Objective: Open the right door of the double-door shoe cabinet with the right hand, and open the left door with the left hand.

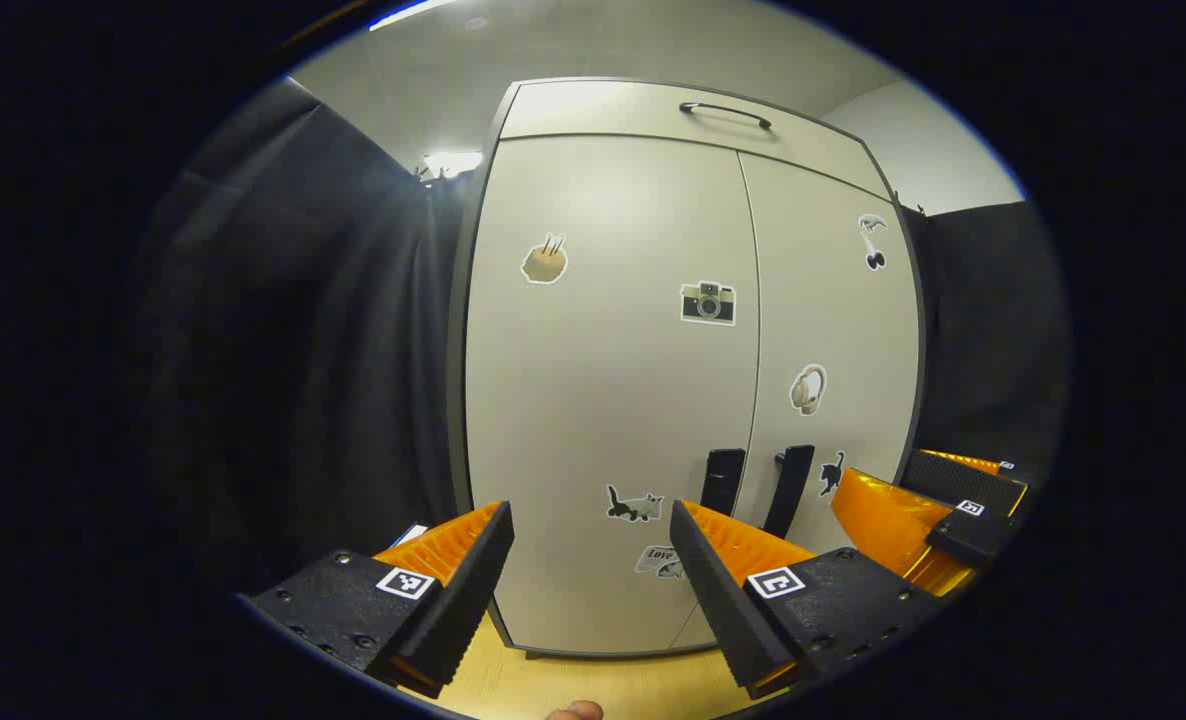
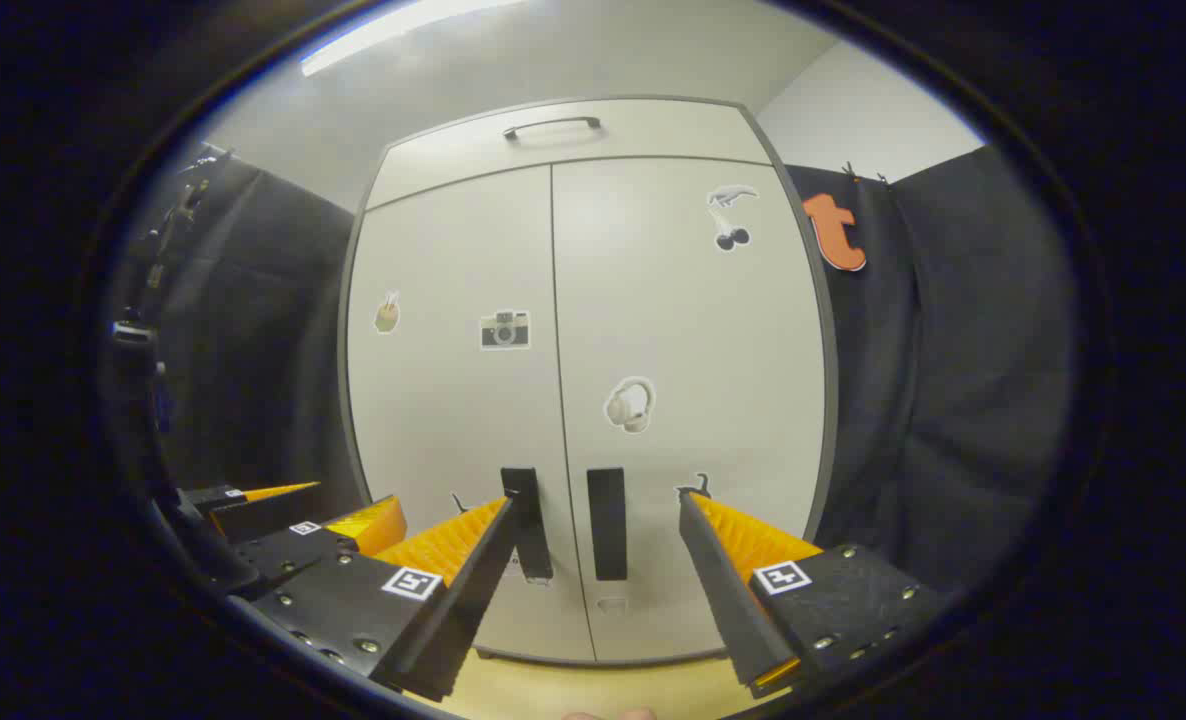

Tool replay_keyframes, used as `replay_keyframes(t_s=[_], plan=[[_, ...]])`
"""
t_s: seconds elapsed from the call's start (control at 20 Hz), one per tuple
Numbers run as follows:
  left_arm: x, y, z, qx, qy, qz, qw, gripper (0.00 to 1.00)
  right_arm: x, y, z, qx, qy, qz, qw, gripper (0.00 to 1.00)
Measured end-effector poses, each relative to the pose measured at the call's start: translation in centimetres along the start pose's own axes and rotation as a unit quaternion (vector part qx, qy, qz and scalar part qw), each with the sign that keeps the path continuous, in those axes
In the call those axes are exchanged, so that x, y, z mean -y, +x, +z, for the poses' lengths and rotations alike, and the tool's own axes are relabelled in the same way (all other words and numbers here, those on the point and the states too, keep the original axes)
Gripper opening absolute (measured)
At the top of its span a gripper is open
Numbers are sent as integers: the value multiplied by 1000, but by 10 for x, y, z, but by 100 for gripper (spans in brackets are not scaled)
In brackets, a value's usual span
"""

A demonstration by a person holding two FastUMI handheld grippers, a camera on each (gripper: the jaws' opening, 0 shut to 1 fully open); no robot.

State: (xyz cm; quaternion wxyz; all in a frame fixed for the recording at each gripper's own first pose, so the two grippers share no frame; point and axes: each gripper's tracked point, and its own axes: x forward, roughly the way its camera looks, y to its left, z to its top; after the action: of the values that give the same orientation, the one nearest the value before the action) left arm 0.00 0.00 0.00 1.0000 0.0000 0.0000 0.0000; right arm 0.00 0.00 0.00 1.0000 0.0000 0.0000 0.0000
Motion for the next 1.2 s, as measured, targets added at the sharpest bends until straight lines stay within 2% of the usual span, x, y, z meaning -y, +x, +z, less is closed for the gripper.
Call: replay_keyframes(t_s=[0.35, 0.75, 1.0, 1.1, 1.2], plan=[[4, -1, 9, 17, 19, 5, 1000, 98, -1, 4, 1, -4, -5, 3, 1000, 98], [13, -1, -4, 1, -3, -11, 1000, 98, 5, 15, -6, -7, -25, -1, 1000, 98], [6, 0, -6, -2, -10, -6, 1000, 98, 6, 39, -22, -26, -34, -5, 999, 98], [-1, 0, -8, -5, -14, 0, 1000, 98, 8, 52, -27, -32, -39, -10, 999, 94], [-9, 0, -8, -6, -17, 8, 1000, 98, 11, 67, -34, -36, -44, -19, 998, 82]])
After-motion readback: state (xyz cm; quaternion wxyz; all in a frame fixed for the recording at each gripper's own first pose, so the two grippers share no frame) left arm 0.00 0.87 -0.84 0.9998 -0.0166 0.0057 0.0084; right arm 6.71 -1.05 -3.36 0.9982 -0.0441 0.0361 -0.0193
